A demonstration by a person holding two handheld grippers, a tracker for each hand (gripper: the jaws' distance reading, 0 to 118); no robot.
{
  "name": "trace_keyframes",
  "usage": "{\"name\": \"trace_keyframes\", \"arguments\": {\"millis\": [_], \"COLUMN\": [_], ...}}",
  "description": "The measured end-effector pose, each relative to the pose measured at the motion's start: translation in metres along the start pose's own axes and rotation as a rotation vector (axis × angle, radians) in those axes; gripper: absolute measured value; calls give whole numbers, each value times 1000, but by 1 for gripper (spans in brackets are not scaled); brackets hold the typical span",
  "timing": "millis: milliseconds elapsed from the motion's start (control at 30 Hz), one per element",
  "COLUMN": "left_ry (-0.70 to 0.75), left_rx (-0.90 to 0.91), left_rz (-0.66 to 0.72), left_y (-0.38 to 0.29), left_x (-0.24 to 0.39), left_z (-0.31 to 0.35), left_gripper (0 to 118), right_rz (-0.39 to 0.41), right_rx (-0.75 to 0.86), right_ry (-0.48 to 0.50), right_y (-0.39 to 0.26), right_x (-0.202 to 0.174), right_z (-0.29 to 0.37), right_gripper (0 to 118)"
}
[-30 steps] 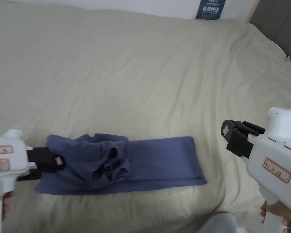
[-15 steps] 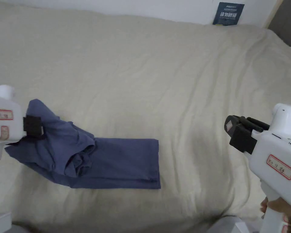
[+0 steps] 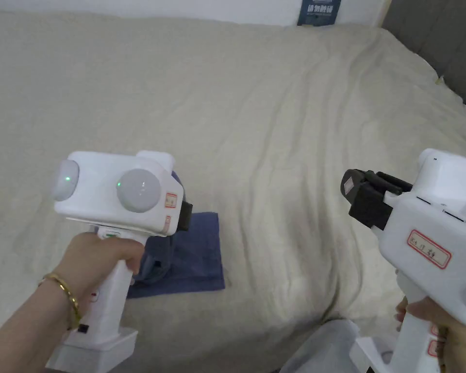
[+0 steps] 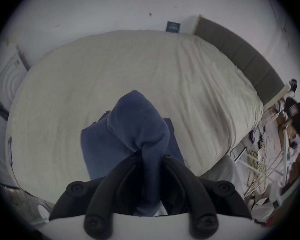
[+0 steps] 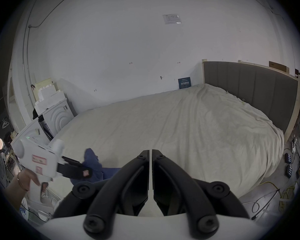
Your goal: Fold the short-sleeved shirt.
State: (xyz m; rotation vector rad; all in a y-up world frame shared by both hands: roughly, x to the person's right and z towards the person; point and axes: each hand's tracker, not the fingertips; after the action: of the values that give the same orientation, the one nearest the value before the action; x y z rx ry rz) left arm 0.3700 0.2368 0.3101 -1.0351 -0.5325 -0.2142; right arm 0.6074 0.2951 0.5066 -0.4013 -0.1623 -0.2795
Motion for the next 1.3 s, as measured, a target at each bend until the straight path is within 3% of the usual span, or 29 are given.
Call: {"name": "trace_keyframes", "arguments": {"millis": [133,167,200,233,267,300,467,533,567,600,633,667,700,733,867,967,1133,1300], "left_ry": [12,-12,-66,-135,-191,-245,-323,-355,-347,-331,-269,-183,-112,-76,-230,-151,-90,-211], "left_rx": [-63,-76,-93,-115,-143,-155,-75,46,120,192,259,294,315,317,214,144,21,45], "left_rz": [-49,-52,-50,-24,10,52,186,231,222,208,184,166,161,154,179,108,-36,80], "left_y": [7,9,10,11,10,10,15,17,18,18,17,16,15,11,-6,-18,-36,-24], "left_x": [30,35,38,40,45,45,21,3,-6,-13,-17,-16,-16,-15,-4,19,56,52], "left_z": [-44,-54,-62,-72,-77,-83,-66,-37,-23,-13,-3,1,4,2,-33,-70,-120,-111], "left_gripper": [19,29,46,76,92,98,97,91,81,65,35,16,6,3,0,0,0,0], "right_rz": [-22,-28,-35,-44,-54,-67,-73,-74,-78,-81,-83,-83,-82,-80,-63,-92,-69,-51], "right_rx": [8,8,5,3,4,3,5,11,14,17,21,23,21,18,10,7,-10,-13], "right_ry": [-35,-46,-63,-77,-80,-83,-98,-101,-99,-98,-97,-96,-94,-92,-103,-102,-119,-122], "right_y": [-2,-2,-3,-4,-5,-6,-3,-1,0,1,2,2,3,3,1,0,-1,2], "right_x": [12,16,18,21,24,27,33,34,35,35,35,34,33,31,27,27,27,20], "right_z": [9,11,12,12,14,15,21,23,22,22,22,21,21,19,15,15,18,20], "right_gripper": [7,7,7,7,7,7,7,7,7,7,7,7,7,7,7,7,7,7]}}
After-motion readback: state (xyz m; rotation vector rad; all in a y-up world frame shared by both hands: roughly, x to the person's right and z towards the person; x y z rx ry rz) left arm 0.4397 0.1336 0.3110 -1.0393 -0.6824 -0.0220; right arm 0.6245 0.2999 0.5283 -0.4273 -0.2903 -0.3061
